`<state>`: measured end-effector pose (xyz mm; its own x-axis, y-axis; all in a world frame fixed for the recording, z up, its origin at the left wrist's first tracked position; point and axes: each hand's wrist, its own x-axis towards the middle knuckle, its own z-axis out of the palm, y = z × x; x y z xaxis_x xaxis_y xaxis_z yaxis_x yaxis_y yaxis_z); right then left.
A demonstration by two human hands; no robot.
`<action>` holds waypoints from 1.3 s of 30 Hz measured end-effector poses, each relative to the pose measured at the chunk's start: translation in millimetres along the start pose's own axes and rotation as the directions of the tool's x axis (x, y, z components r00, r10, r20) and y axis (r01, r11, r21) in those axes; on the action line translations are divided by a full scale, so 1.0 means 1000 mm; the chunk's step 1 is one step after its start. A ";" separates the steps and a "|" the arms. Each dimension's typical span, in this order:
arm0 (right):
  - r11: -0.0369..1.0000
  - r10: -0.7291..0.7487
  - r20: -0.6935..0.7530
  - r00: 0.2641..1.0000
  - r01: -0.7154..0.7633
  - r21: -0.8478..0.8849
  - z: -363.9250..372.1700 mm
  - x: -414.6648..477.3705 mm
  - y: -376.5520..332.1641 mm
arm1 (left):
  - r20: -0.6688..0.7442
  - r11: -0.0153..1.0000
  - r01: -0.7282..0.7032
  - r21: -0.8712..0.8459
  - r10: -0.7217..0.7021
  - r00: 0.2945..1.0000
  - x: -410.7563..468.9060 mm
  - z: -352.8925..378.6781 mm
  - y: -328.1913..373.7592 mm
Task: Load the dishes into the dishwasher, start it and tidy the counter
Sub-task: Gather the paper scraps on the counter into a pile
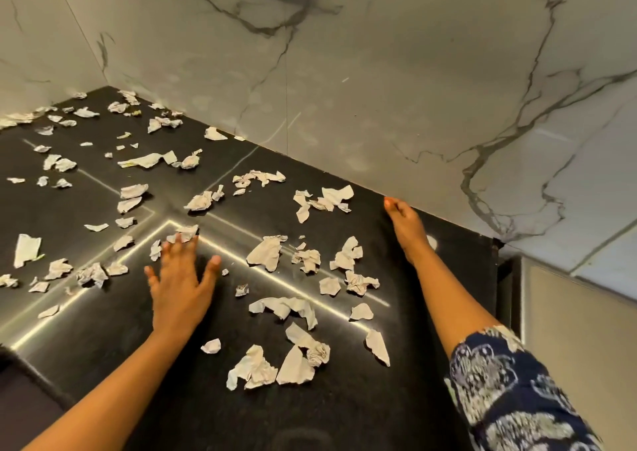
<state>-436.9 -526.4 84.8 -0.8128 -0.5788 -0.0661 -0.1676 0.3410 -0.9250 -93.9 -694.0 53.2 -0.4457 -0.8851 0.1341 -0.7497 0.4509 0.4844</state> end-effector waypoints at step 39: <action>0.957 -0.233 0.498 0.835 0.287 -0.034 0.194 0.009 -0.069 | 0.109 0.839 -0.195 -0.507 0.287 0.952 0.077 -0.052 -0.093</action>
<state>-324.0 -698.6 75.3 -0.3624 -0.9317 -0.0256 -0.4128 0.1850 -0.8918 -32.9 -809.8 62.8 -0.6925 -0.7005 0.1724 -0.2941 0.4924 0.8192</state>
